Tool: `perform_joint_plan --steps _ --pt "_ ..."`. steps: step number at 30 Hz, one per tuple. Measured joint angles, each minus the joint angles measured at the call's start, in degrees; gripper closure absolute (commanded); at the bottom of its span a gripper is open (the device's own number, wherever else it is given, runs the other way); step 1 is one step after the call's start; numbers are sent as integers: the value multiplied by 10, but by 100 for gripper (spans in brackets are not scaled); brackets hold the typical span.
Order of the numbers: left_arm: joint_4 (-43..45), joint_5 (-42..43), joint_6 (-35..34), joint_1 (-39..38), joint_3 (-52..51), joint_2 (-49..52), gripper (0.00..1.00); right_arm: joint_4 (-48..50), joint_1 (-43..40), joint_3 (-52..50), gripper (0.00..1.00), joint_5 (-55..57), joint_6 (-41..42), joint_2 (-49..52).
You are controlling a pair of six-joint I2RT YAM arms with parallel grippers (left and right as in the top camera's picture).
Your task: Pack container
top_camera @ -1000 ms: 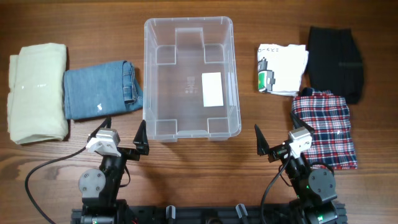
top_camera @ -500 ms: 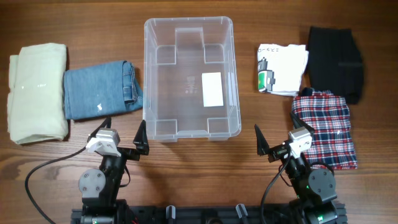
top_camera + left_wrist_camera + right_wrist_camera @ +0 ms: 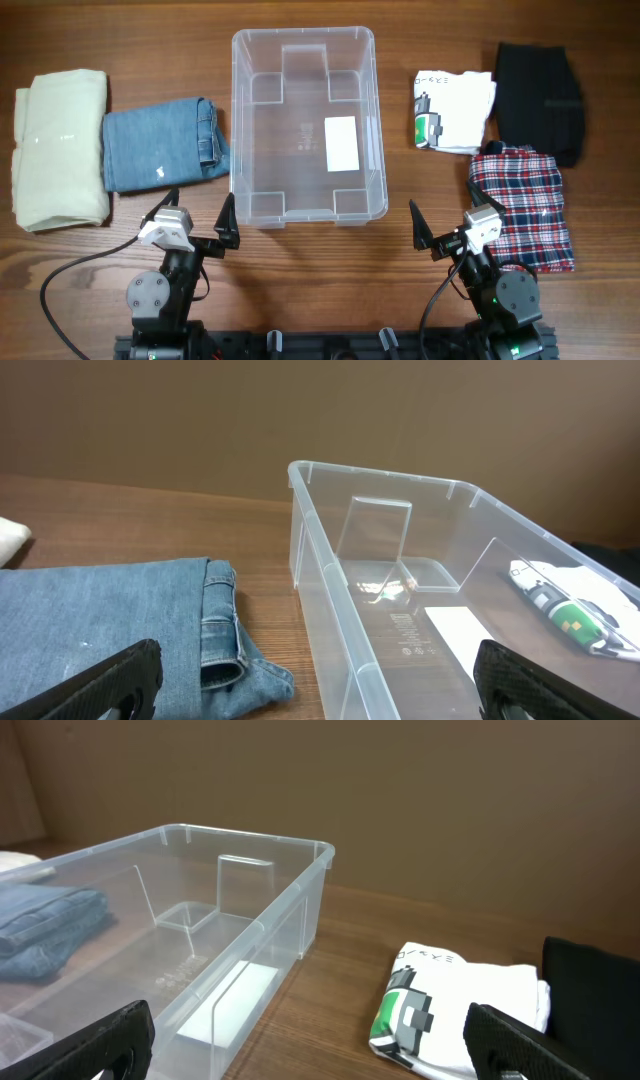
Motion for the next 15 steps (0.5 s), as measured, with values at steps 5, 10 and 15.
perform_joint_plan --steps 5,10,15 --pt "11 3 -3 0 0 0 0 0 0 0 0 0 0 0" --pt "29 20 -7 0 0 0 0 0 0 0 0 0 0 0" --pt "30 28 -12 0 6 0 0 0 0 0 0 0 0 0"
